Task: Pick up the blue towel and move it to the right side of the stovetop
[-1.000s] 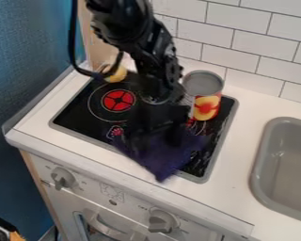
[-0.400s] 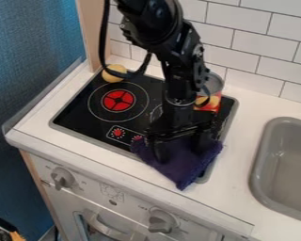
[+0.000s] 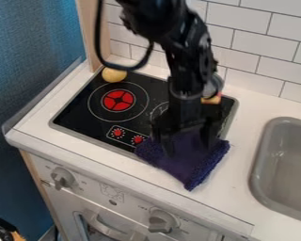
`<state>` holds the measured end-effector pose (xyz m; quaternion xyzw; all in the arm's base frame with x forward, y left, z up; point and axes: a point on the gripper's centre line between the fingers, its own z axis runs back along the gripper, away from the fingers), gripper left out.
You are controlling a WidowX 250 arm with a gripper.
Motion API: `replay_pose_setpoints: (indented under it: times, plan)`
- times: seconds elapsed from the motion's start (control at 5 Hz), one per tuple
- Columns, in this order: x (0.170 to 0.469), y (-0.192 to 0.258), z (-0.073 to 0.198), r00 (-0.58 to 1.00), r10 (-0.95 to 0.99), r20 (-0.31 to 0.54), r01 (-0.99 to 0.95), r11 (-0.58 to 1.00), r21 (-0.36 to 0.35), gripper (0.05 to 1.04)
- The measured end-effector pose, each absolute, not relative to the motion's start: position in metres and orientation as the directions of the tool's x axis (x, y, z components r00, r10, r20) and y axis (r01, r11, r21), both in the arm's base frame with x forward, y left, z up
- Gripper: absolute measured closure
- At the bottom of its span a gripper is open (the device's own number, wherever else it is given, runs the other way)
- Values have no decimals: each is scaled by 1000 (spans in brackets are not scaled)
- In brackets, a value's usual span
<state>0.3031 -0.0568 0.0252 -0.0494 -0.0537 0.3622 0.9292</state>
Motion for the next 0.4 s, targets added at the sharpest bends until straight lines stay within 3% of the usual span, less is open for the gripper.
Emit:
replay_pose_setpoints:
  times: [0.4]
  plan:
    - [302,-30,88,688,709,156,-689,705,-167,83]
